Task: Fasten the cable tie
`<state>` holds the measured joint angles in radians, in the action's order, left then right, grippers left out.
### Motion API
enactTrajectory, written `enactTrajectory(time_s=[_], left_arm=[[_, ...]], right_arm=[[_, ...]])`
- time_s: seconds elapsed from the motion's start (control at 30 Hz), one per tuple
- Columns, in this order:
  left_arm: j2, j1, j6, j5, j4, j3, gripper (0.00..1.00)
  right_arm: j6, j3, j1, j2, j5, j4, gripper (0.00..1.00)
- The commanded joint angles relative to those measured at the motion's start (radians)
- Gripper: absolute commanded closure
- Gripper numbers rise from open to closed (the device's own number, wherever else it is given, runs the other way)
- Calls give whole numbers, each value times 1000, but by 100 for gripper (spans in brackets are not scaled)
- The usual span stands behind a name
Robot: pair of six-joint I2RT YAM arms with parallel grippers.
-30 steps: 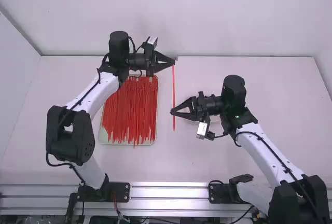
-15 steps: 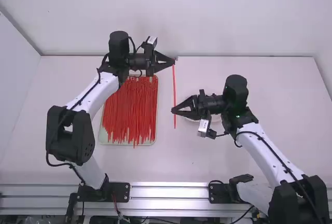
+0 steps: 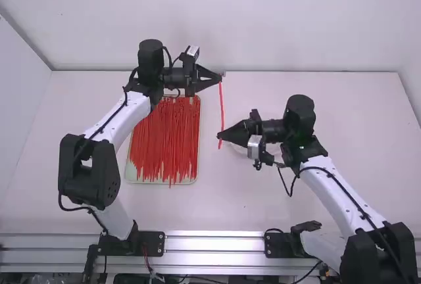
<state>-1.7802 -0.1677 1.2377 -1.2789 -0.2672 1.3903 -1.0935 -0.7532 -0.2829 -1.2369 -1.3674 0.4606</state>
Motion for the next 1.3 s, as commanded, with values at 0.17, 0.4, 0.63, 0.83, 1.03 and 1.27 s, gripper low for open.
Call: enactTrajectory(time_s=[0.17,0.4,0.63,0.83,1.03,1.27], left_arm=[[2,-2,-15,-19,-3,24,98],[2,-2,-42,-19,-3,24,98],[2,-2,-124,24,-3,24,98],[2,-1,-259,40,-25,24,98],[2,-3,-384,4,-216,24,98],[2,-2,-500,4,-412,24,98]], right_arm=[[189,-31,-14,1,37,4,100],[247,-31,-12,1,-27,-19,100],[523,-31,-13,1,24,92,100],[1116,-31,-13,1,38,494,100],[1588,-31,-13,1,185,709,100],[1954,-33,-13,2,271,685,100]])
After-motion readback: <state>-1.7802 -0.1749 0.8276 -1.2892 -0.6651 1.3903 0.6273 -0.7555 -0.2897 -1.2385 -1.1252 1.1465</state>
